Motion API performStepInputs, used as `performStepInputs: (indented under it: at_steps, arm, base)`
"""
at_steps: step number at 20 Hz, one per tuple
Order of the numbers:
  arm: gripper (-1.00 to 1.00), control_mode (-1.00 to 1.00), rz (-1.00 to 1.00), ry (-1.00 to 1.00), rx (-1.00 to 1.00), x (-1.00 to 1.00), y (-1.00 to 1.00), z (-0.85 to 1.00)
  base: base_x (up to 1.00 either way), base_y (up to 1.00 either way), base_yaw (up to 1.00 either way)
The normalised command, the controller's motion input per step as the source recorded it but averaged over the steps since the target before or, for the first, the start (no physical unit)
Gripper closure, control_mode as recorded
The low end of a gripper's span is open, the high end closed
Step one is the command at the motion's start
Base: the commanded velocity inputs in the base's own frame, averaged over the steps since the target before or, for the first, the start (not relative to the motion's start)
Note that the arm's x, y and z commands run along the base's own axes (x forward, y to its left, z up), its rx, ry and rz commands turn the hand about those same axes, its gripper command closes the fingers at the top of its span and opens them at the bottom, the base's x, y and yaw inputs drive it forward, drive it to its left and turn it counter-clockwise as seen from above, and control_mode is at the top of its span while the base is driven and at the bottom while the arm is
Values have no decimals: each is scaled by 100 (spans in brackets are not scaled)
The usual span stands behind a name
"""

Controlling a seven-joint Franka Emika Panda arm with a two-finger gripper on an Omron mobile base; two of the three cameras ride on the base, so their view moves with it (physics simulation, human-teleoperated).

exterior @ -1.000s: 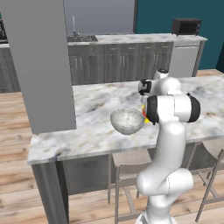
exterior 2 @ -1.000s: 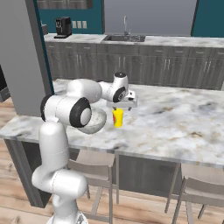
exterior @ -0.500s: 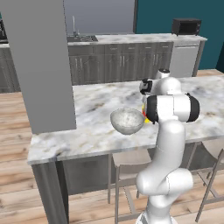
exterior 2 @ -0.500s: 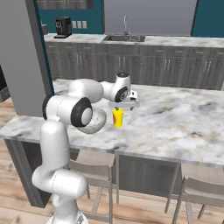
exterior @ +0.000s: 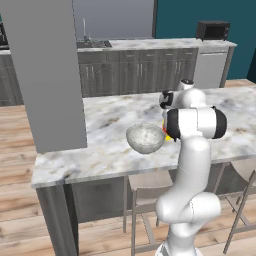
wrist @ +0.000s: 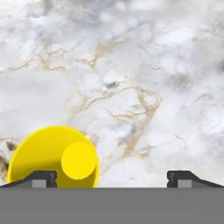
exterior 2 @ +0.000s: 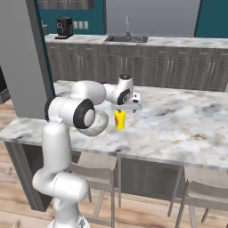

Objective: Place the cup inside the bowl on the dining table and move the bowl to any counter.

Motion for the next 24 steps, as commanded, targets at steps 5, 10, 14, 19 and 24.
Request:
performStepInputs:
  at_steps: [5,10,14,19,24]
  arm:
    - [-100,-100,0,0,0,9,0,-14]
    - [-100,-100,0,0,0,12,0,-12]
    - [-100,-100,0,0,0,17,0,-12]
    - [-100,-100,0,0,0,19,0,-9]
    - [-100,-100,0,0,0,23,0,-11]
  base:
    - [0,0,0]
    - [0,0,0]
    - [0,0,0]
    - [0,0,0]
    - [0,0,0]
